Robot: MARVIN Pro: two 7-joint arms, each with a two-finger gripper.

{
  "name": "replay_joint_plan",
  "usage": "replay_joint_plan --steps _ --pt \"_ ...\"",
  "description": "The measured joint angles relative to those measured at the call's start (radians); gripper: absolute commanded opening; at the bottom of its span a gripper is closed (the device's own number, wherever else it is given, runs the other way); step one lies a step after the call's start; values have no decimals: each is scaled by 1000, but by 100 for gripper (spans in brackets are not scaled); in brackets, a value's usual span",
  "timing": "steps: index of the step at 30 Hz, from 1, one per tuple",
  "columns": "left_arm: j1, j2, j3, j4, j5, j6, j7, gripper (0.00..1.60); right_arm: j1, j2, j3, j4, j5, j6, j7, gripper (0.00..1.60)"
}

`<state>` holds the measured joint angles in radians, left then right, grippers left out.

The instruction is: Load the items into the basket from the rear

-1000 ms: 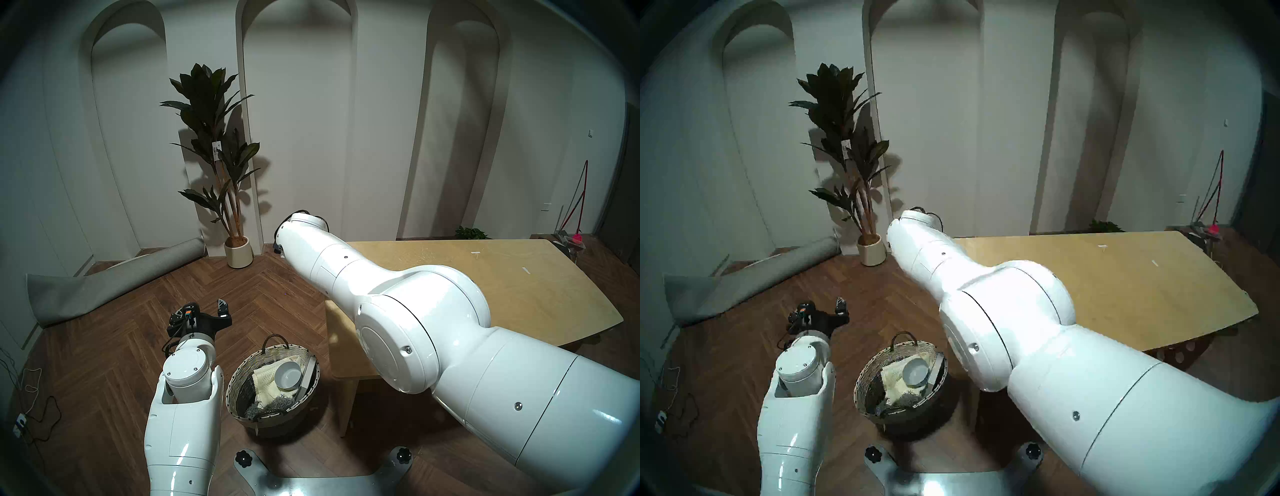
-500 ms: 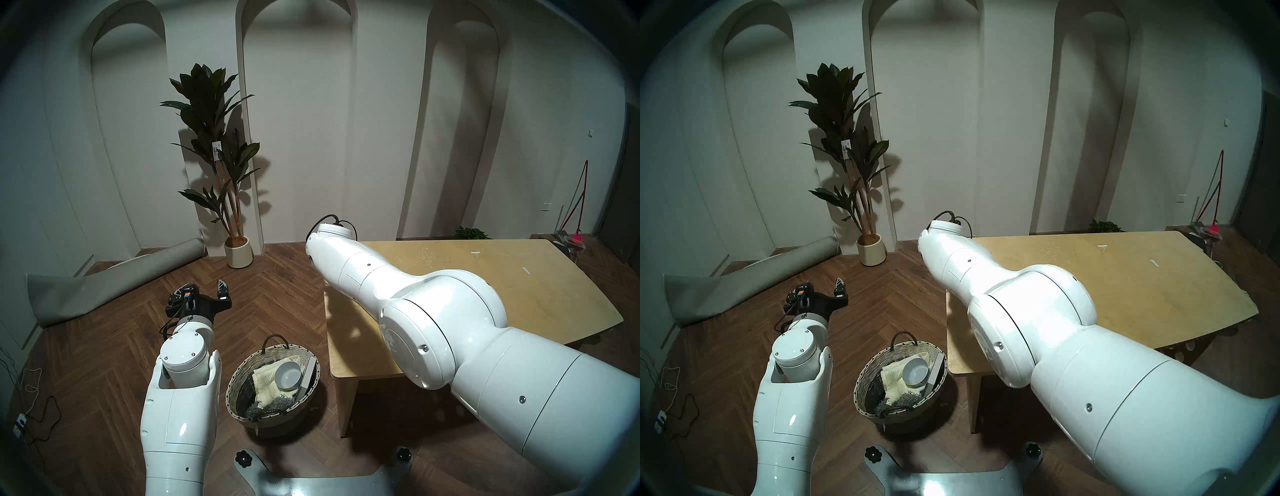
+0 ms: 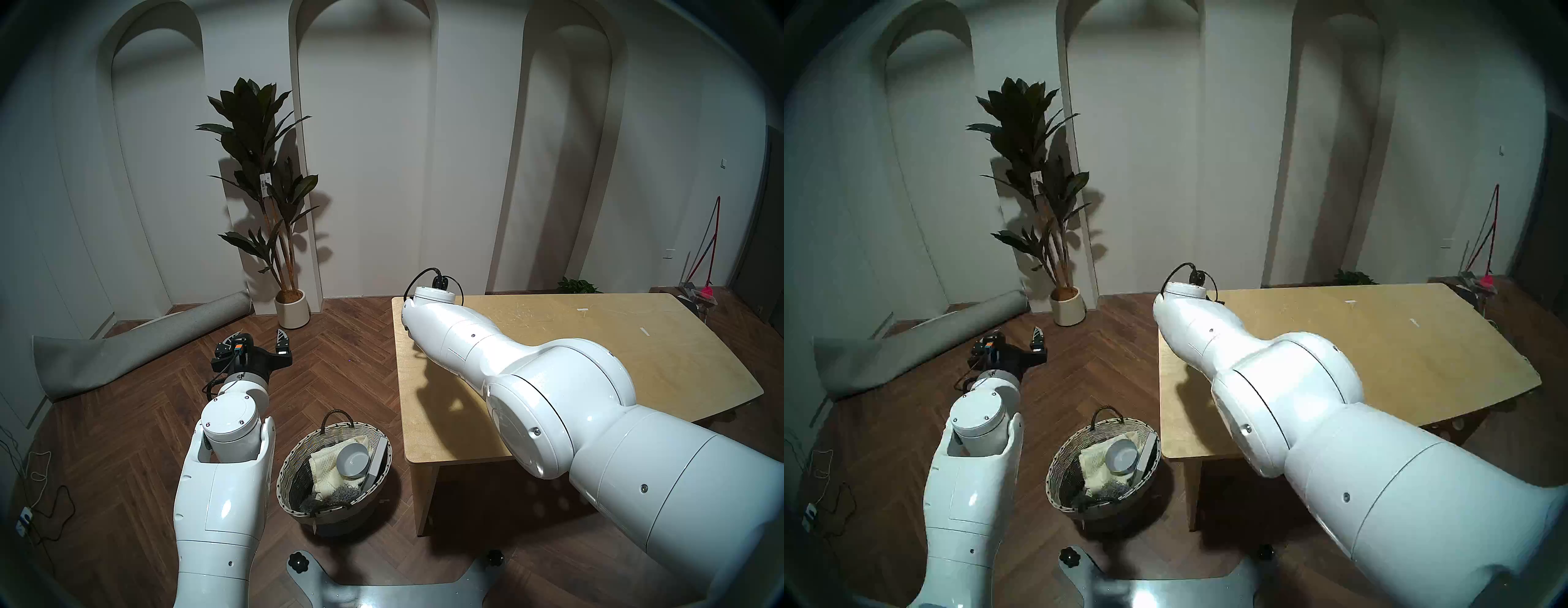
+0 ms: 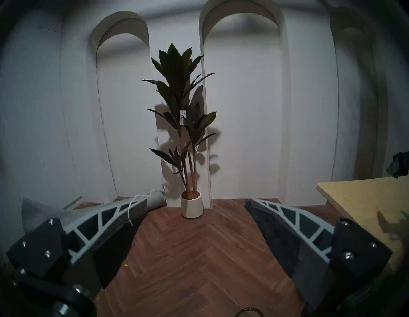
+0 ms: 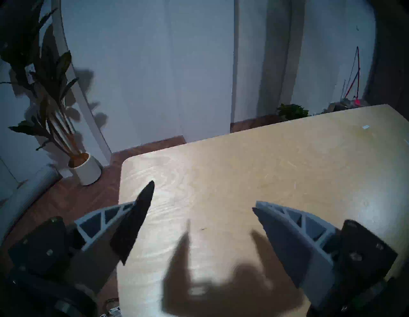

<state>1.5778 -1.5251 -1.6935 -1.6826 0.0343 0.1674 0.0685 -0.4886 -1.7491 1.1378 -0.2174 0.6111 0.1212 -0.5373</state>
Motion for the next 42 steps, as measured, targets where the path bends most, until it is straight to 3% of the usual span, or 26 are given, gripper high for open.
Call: replay_joint_plan --steps 28,42 --pt "-120 41 34 58 19 3 -53 160 -60 100 -80 -54 -80 -268 52 160" --pt "-176 54 61 120 25 4 -85 160 -90 137 -107 -114 -104 -411 116 160"
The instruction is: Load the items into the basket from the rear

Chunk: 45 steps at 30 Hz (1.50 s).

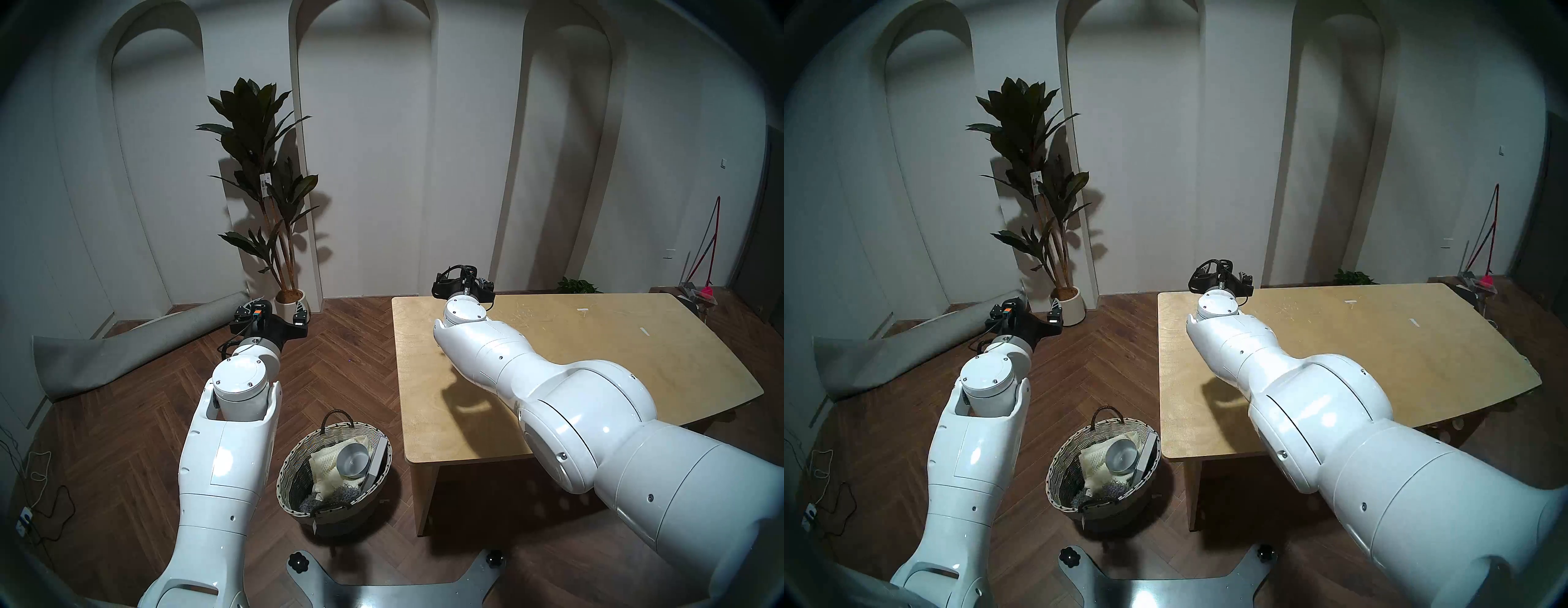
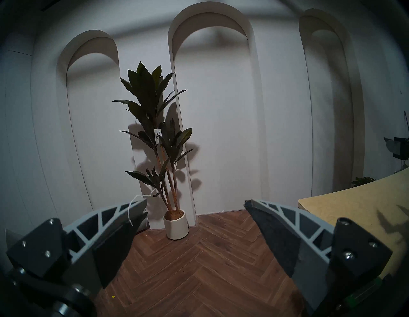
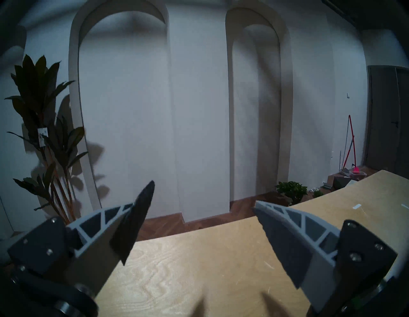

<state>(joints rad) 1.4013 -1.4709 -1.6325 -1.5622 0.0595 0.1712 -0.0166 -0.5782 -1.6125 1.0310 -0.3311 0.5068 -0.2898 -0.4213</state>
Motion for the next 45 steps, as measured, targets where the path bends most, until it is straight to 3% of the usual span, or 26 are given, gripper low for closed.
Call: replay_joint_plan --steps 23,45 --pt "-92 21 29 125 14 0 -44 160 -107 56 -30 -100 -16 -177 120 160" --pt "-189 35 53 264 34 -21 -69 160 -187 84 22 -240 58 -257 192 160"
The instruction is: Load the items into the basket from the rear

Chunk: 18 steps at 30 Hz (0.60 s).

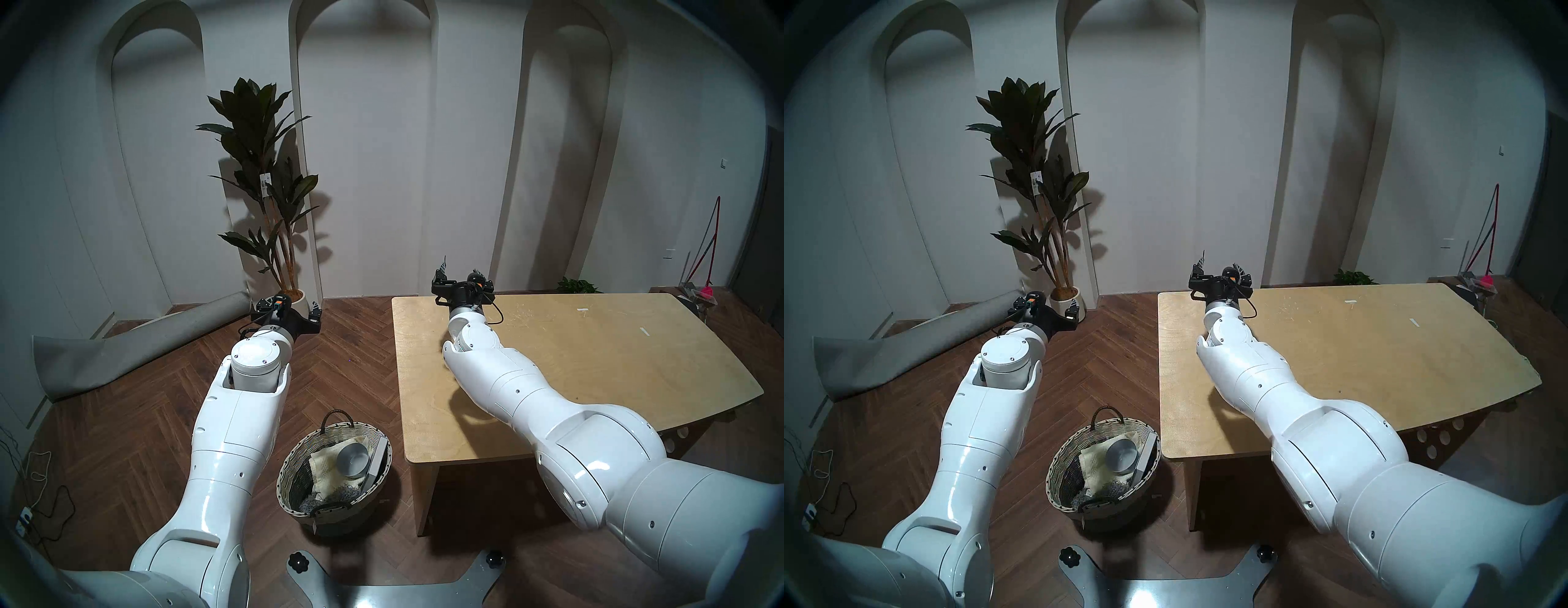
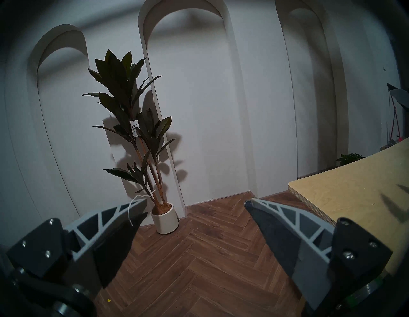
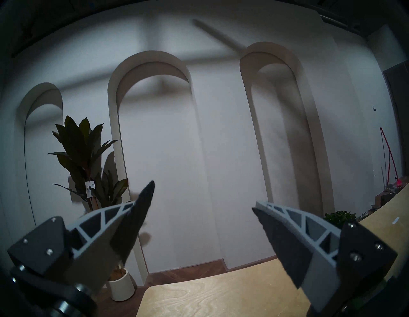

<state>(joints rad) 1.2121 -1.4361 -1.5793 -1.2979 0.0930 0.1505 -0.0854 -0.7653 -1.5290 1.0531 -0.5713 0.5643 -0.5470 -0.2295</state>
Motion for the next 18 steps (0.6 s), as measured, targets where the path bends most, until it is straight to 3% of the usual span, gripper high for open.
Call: replay_joint_plan --steps 18 --pt "-55 -11 -25 97 -27 -58 8 160 -94 0 4 -160 35 -23 22 160"
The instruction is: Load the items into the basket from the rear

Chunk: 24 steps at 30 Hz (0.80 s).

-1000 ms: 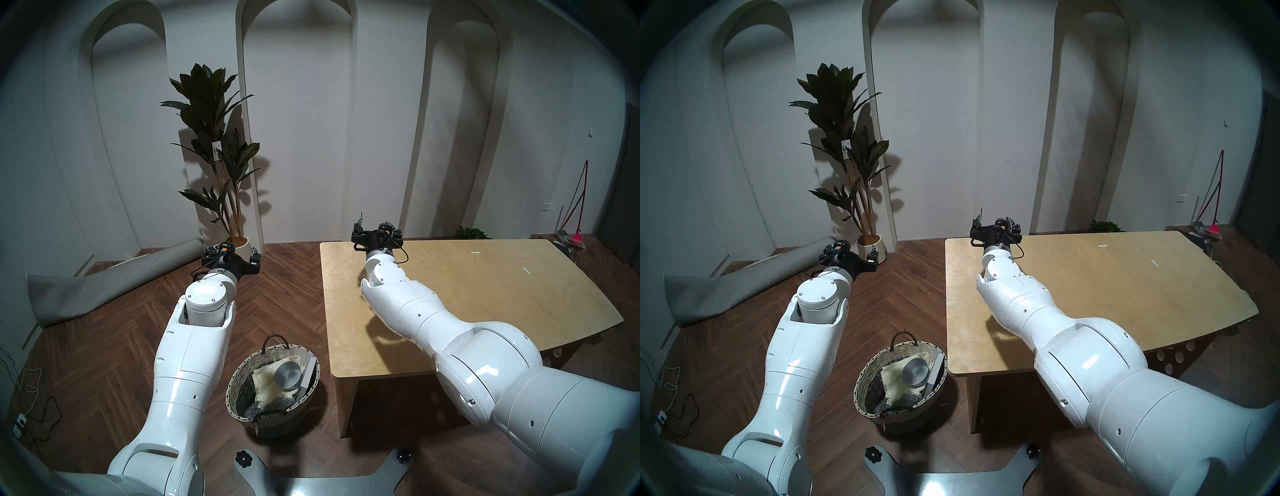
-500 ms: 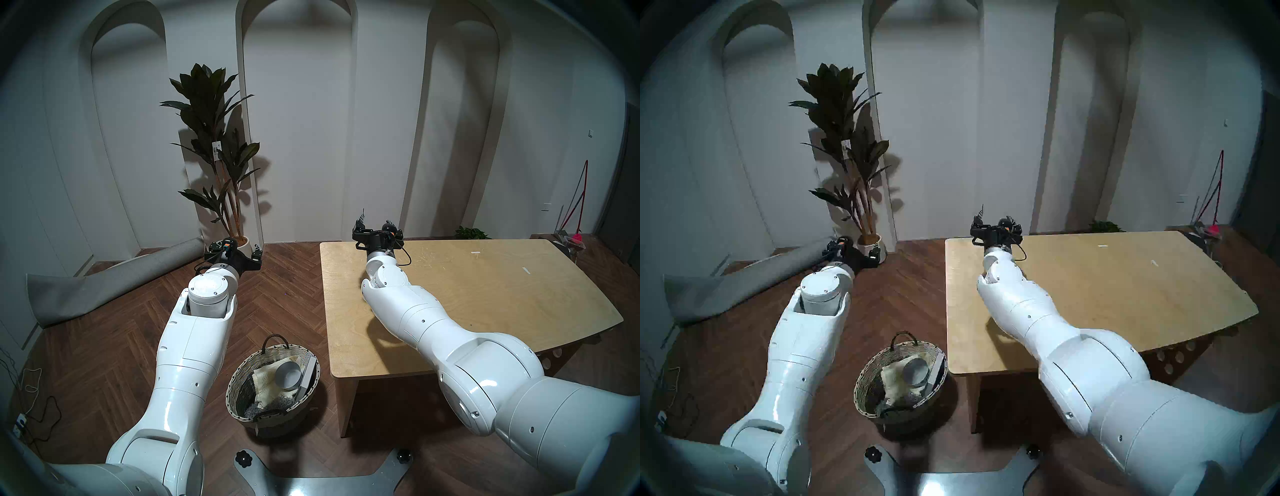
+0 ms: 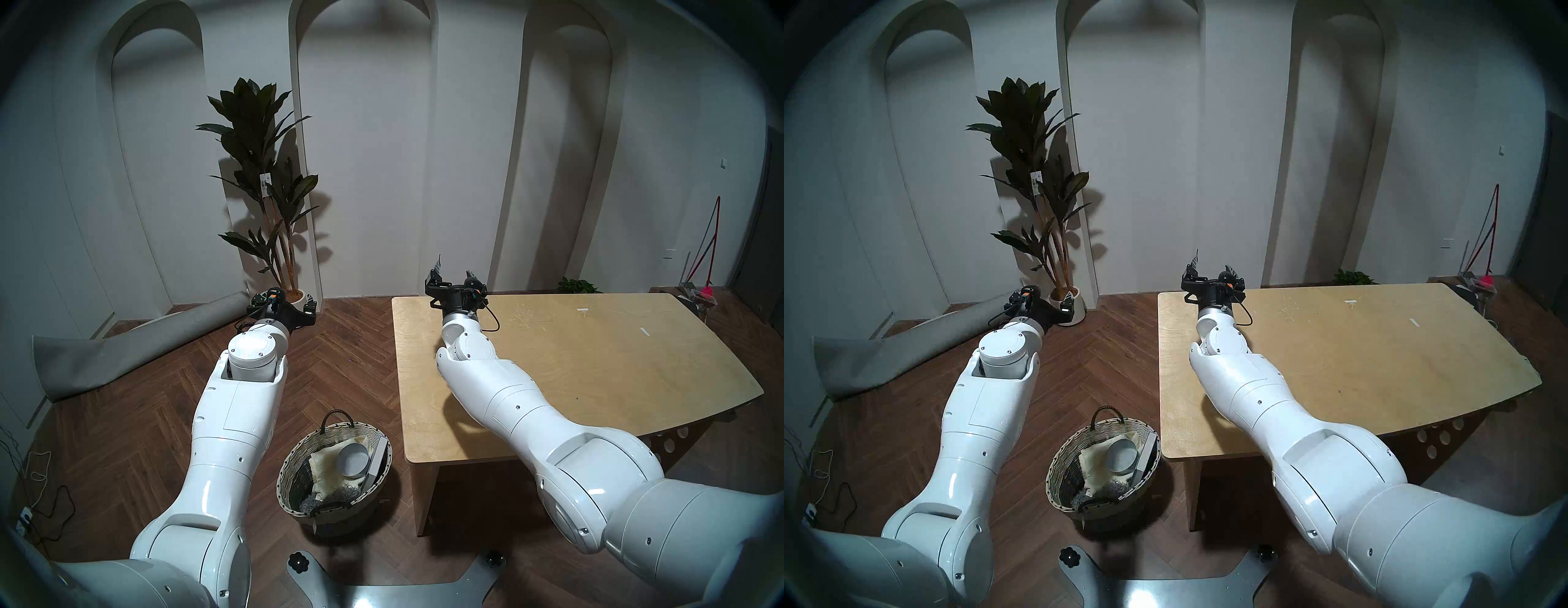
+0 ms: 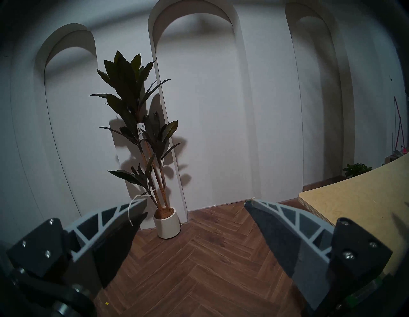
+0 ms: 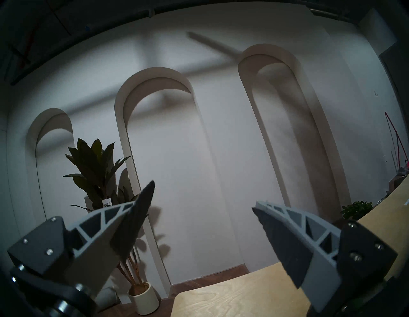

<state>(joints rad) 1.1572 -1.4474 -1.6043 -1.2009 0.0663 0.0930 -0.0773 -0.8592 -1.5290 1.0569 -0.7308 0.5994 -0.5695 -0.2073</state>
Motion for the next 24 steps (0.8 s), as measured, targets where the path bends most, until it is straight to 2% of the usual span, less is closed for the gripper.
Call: replay_joint_plan --steps 8,15,24 --pt "-17 -13 -1 49 -15 -32 6 160 -37 17 -30 -58 -35 3 -21 160" --pt "-38 -22 -2 94 -28 -73 12 160 -66 49 -53 -109 -80 15 -73 160" --pt "-65 -27 -6 152 -41 -139 18 160 -86 93 -77 -183 -138 97 -159 160"
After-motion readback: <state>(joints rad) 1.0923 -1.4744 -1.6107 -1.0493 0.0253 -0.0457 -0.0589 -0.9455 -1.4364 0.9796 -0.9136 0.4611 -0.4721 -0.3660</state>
